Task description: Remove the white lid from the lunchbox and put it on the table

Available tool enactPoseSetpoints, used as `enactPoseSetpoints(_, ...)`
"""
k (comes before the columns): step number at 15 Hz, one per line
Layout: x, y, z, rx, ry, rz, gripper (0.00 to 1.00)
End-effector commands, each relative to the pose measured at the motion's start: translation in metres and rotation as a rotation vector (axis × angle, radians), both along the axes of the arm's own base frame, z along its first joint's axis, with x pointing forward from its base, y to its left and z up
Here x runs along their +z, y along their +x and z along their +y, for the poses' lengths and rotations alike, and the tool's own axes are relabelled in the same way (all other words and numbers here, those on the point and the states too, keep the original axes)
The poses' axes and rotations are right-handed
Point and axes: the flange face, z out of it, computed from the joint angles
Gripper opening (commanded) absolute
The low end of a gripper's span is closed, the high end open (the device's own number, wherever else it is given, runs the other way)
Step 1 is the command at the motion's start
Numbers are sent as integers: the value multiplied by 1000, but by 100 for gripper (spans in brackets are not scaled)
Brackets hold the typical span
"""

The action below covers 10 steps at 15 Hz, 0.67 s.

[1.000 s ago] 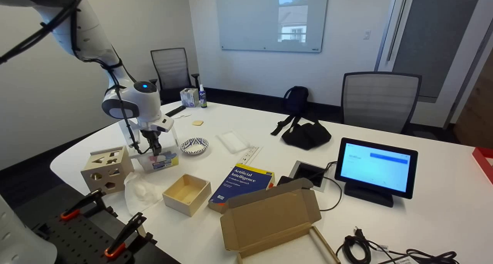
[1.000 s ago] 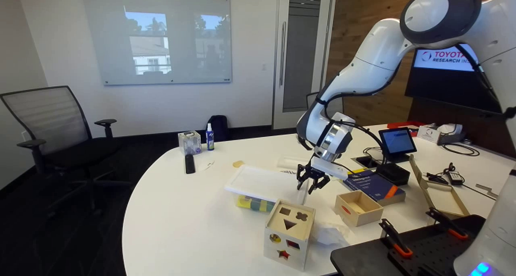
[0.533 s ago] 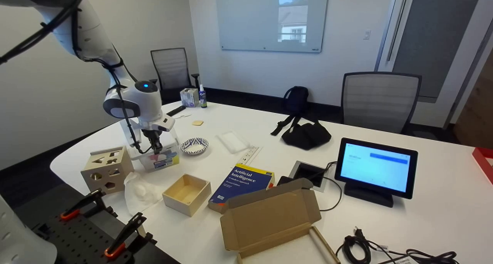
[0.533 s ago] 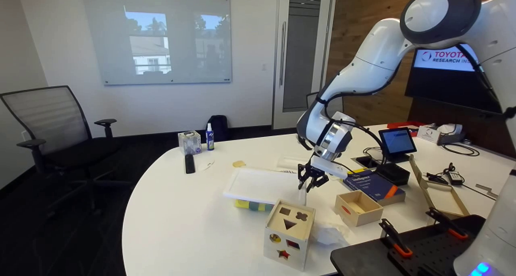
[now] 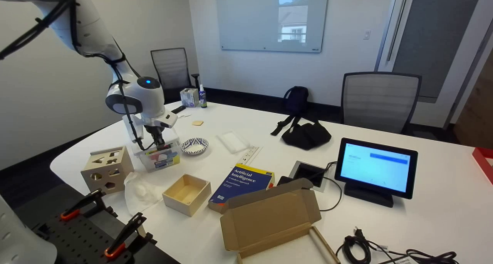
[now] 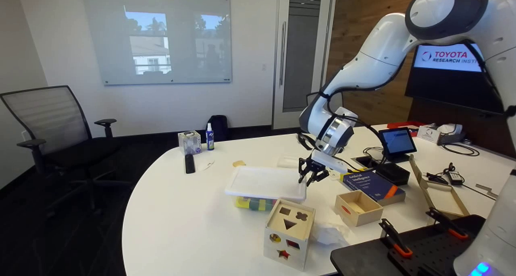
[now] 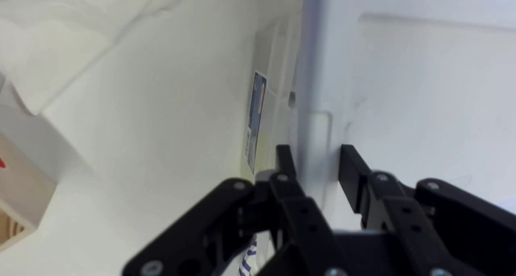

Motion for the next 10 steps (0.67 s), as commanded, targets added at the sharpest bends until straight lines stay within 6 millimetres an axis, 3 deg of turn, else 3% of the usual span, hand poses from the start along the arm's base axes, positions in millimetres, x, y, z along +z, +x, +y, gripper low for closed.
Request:
enactPoseSetpoints(1,32,6,-16,-64,63,-32,8)
enactPoseSetpoints(4,43,20,-38,-168,83,-74,8)
enactPoseSetpoints(10,35,36,-81,-354,93,-121,8)
